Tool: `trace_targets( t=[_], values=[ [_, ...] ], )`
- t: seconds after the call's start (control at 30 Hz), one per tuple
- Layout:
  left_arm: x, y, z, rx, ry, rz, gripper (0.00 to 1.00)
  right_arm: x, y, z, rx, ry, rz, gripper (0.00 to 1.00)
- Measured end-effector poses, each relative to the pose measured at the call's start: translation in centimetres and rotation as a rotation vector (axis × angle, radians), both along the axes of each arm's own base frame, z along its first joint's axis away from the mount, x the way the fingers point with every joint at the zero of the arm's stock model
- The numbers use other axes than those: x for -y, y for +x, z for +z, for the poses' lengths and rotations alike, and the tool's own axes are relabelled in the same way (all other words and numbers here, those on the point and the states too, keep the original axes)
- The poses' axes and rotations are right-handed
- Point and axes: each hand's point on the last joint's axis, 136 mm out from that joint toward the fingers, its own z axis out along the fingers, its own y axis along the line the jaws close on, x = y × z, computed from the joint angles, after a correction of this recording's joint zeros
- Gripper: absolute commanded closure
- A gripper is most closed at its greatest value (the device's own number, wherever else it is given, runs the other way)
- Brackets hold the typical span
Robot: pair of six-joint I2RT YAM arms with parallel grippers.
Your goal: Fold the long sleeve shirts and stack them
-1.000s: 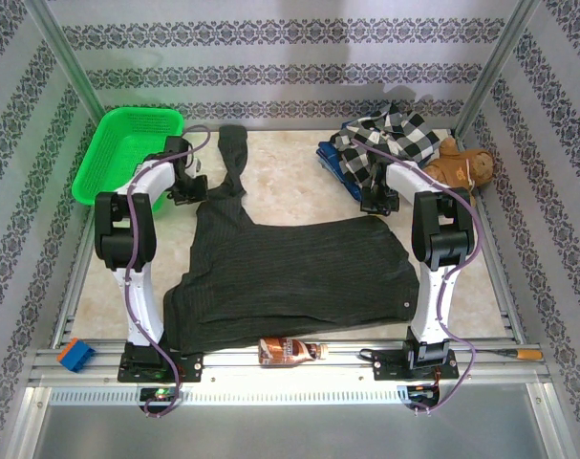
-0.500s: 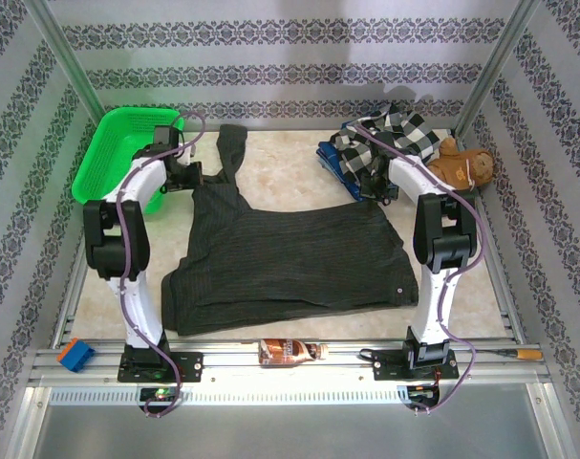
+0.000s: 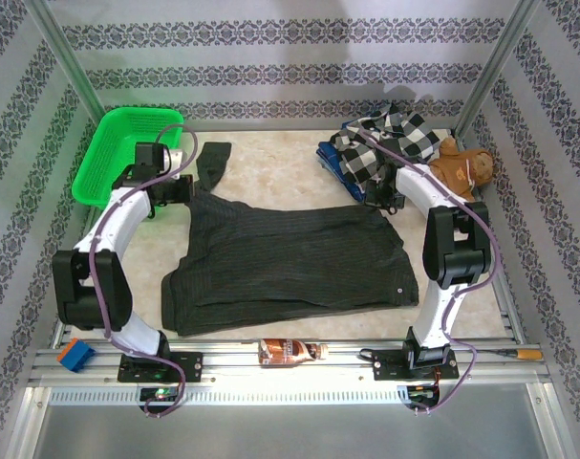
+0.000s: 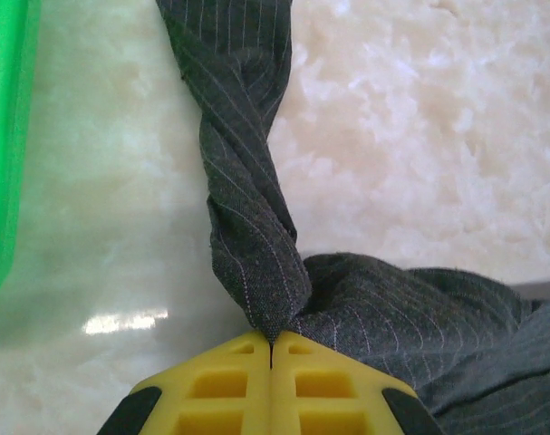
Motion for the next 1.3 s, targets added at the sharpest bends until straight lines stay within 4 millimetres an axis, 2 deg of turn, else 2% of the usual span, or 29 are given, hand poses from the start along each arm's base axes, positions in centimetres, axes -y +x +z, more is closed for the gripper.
trace_targets(
  t=[0.13, 0.4, 0.7, 1.03, 1.2, 1.27, 1.3],
  values=[
    [0.1, -2.7, -0.8, -0.025, -0.002, 0.003, 1.00, 0.1, -2.1, -0.5, -0.040, 0.007, -0.012, 1.00],
    [-0.5, -7.7, -1.5, -0.059, 0.019, 0.076, 1.00, 0.3, -6.5, 0.2, -0.090, 0.028, -0.058, 1.00],
    [-1.5, -12.4, -2.6, -0.132, 0.044, 0.214, 1.00, 0.9, -11.8, -2.2, -0.248, 0.022, -0.152, 1.00],
    [-0.7, -16.7, -6.1, -0.310, 0.126, 0.278, 1.00, 1.2, -14.1, -3.7, -0.335, 0.012, -0.213, 1.00],
    [-1.0, -18.1, -8.8, -0.435, 0.187, 0.362, 1.00, 1.1, -15.1, -4.7, -0.377, 0.003, -0.222, 1.00],
    [-1.1, -18.6, -9.6, -0.466, 0.195, 0.392, 0.96, 1.0, -15.3, -4.9, -0.385, 0.001, -0.227, 1.00],
    [-1.2, -18.8, -9.8, -0.476, 0.197, 0.405, 0.88, 1.0, -15.5, -4.9, -0.389, 0.001, -0.230, 0.99]
  ],
)
